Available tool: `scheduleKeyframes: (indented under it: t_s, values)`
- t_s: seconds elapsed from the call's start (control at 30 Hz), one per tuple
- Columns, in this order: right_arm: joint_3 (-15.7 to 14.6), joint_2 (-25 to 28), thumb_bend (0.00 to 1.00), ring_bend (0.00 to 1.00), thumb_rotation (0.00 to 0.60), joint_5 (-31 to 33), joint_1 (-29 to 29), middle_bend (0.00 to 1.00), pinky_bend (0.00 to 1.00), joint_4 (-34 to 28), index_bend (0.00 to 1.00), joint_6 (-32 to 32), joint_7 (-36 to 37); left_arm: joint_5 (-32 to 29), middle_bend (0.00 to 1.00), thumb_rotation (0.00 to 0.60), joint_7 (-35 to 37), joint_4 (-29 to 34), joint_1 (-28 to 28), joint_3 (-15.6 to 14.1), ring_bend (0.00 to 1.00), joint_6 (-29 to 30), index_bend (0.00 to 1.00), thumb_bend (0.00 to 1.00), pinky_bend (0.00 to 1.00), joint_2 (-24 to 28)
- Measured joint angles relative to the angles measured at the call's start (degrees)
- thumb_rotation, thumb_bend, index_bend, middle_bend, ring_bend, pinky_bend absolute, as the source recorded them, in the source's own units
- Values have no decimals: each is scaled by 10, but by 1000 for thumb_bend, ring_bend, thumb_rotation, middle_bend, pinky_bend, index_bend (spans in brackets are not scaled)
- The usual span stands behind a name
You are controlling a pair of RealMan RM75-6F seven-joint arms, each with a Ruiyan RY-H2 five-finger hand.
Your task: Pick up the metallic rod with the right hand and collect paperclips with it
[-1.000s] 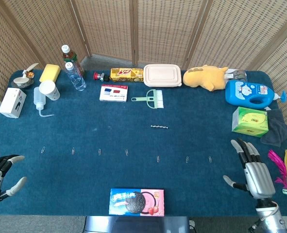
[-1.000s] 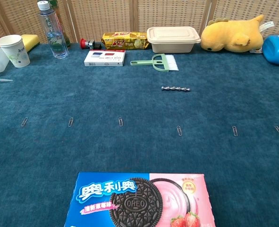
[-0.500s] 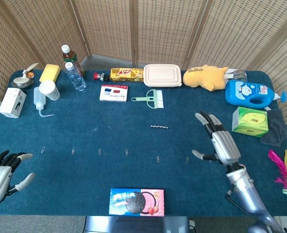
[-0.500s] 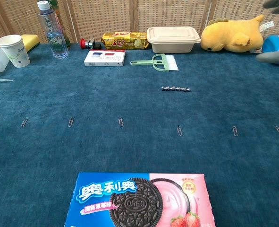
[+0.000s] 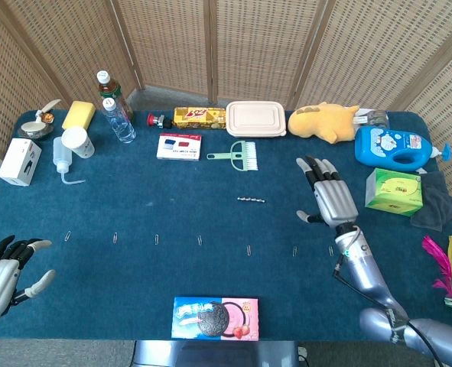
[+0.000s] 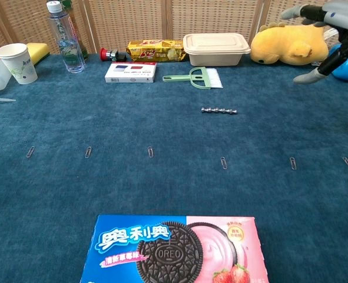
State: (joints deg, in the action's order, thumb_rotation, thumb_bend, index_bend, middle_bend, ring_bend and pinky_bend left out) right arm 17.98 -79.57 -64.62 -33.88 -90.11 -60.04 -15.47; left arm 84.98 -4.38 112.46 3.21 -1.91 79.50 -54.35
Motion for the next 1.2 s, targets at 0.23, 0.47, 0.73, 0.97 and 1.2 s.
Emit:
scheduleKeyframes:
  t_s: [0.23,0.47,0.73,0.97,1.2]
  values:
    - [1,-50,207,84,600,51,-41,28,132,66,0,17,-45,-1,211,2,1,0,-1,-2,174,2,215,237,36,2]
    - [6,-90,207,371,600,77,-74,321,290,122,0,44,-48,-2,210,3,-1,2,-3,-4,174,3,215,237,36,2]
    - [11,-113,207,857,568,66,-99,869,688,167,138,54,-30,-3,210,5,-2,3,-3,-4,174,5,215,237,36,4]
    - [5,-113,207,904,523,64,-113,935,734,176,333,86,-17,-5,211,4,-1,2,-1,-5,174,2,215,236,36,4]
    - [-10,-93,210,877,503,108,-127,916,692,159,427,132,-46,-4,211,2,0,-1,0,-3,174,4,215,237,36,2]
